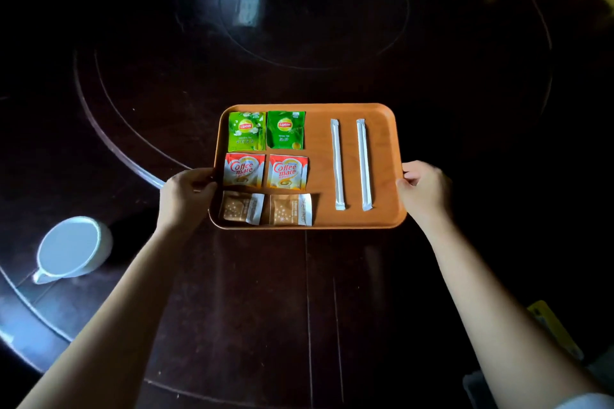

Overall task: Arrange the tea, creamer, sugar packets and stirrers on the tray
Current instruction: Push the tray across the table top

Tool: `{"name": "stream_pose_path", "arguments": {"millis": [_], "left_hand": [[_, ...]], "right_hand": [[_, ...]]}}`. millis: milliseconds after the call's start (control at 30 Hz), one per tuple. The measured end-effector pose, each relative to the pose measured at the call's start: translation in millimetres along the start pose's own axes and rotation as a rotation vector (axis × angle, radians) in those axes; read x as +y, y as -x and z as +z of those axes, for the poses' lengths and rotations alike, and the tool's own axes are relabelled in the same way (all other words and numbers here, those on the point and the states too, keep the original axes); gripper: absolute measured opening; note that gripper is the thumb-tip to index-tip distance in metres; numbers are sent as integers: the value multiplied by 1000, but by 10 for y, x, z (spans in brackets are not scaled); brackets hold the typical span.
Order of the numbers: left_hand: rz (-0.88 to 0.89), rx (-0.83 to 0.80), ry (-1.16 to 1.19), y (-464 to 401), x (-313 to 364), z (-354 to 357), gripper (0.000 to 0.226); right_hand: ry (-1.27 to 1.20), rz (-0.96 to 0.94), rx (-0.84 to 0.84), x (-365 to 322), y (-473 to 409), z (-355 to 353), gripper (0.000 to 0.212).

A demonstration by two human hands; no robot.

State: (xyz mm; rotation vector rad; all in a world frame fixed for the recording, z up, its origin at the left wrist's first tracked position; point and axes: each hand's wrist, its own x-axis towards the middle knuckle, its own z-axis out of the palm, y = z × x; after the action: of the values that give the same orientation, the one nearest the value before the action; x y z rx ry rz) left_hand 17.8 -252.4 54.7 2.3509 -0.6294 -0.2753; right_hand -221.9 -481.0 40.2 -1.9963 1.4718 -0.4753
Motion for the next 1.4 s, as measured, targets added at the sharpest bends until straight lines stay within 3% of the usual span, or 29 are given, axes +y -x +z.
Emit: {"name": "stream_pose_path", "arguments": {"millis": [800, 1033, 1200, 1400], "left_hand": [[27, 4, -37, -705, -73, 284, 27], [26, 11, -14, -698, -101, 286, 27], [-11, -47, 2, -716, -78, 279, 27], [-115, -224, 71, -654, -163, 136, 29]], "right_hand": [[54, 3, -16, -131, -597, 407, 24], [184, -93, -18, -148, -587, 397, 20], [275, -110, -68, -173, -614, 361, 19], [314, 15, -124, -259, -454, 265, 40]]}}
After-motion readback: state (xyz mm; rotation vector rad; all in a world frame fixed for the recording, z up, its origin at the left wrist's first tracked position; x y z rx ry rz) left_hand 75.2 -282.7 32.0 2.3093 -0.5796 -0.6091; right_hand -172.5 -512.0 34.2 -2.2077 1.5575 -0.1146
